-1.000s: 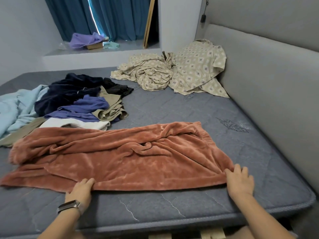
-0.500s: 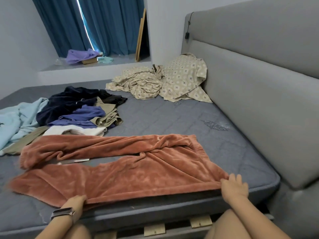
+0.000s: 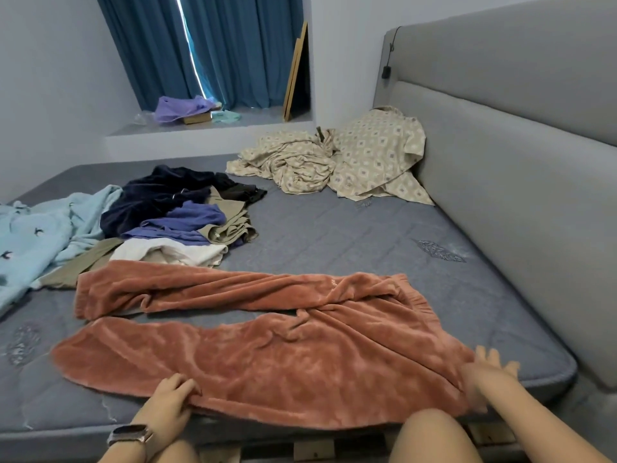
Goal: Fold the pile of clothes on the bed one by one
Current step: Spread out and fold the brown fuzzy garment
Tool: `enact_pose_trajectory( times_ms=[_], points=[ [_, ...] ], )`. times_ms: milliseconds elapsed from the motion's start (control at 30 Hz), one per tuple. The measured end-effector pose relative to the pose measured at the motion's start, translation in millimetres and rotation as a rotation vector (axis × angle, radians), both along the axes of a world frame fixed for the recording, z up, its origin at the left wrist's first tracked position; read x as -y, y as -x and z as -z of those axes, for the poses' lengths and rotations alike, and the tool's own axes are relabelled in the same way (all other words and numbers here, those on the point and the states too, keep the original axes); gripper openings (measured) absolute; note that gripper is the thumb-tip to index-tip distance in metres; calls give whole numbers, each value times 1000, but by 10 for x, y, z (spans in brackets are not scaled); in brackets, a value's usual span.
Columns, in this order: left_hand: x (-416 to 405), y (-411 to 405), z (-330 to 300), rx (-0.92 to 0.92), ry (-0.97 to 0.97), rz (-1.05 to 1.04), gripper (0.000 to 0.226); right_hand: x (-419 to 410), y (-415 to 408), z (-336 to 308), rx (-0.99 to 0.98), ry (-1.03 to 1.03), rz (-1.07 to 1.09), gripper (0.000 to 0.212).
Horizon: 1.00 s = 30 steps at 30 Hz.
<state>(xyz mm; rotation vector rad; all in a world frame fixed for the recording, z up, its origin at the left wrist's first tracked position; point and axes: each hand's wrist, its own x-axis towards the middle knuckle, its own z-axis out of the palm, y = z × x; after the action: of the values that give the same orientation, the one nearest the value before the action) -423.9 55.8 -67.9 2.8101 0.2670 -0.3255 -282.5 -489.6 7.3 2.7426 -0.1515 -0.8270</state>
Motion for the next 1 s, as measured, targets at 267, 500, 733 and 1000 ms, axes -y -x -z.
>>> enact_pose_trajectory(
  times_ms=[267,500,733,1000],
  points=[
    [599,-319,-415,-172,-72,-222,88,-833,-761,-168,473,-533,-192,43],
    [448,-626,-217,-422,-176,-193,99,-1271,-1705,-9,347,-701,-335,66],
    [182,-862,-264,-592,-193,23,109,-1559,-2283,213,245,-521,-433,27],
    [78,-833,1,-576,-181,41,113,-1473,-2717,99,656,-488,139,26]
  ],
)
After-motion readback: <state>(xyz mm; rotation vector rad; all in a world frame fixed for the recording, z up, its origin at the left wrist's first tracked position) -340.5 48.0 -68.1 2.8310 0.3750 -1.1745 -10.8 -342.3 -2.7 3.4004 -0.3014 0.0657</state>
